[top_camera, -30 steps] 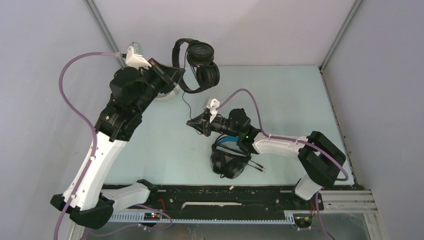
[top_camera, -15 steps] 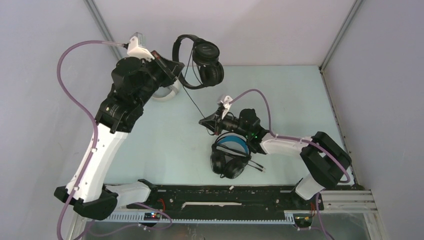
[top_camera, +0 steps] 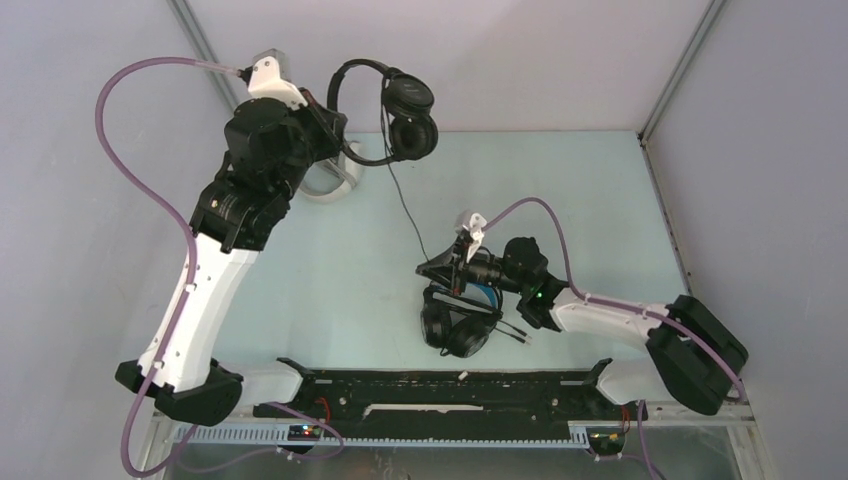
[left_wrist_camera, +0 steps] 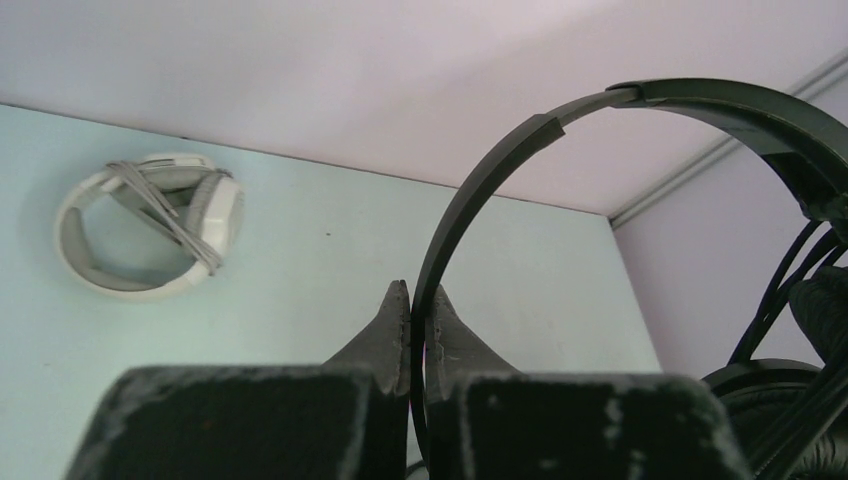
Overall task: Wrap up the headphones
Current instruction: Wrap the headphones cable around the headphones.
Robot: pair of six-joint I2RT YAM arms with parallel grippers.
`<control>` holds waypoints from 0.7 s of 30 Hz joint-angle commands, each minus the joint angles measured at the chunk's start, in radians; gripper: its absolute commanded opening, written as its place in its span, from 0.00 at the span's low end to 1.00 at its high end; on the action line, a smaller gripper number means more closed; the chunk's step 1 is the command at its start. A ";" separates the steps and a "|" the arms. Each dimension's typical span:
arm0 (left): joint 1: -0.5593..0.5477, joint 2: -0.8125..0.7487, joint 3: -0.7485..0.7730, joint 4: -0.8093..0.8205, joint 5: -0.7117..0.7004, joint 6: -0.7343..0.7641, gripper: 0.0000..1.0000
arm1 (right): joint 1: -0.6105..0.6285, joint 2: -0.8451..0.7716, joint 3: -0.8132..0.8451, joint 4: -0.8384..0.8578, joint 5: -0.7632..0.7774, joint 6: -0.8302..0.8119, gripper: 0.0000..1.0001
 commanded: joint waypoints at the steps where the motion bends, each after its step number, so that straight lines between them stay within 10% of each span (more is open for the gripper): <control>1: 0.024 -0.006 0.073 0.057 -0.045 0.022 0.00 | 0.036 -0.097 -0.049 -0.049 -0.011 -0.015 0.00; 21: 0.031 -0.114 -0.171 -0.156 0.425 0.457 0.00 | -0.197 -0.354 -0.018 -0.315 0.088 0.014 0.00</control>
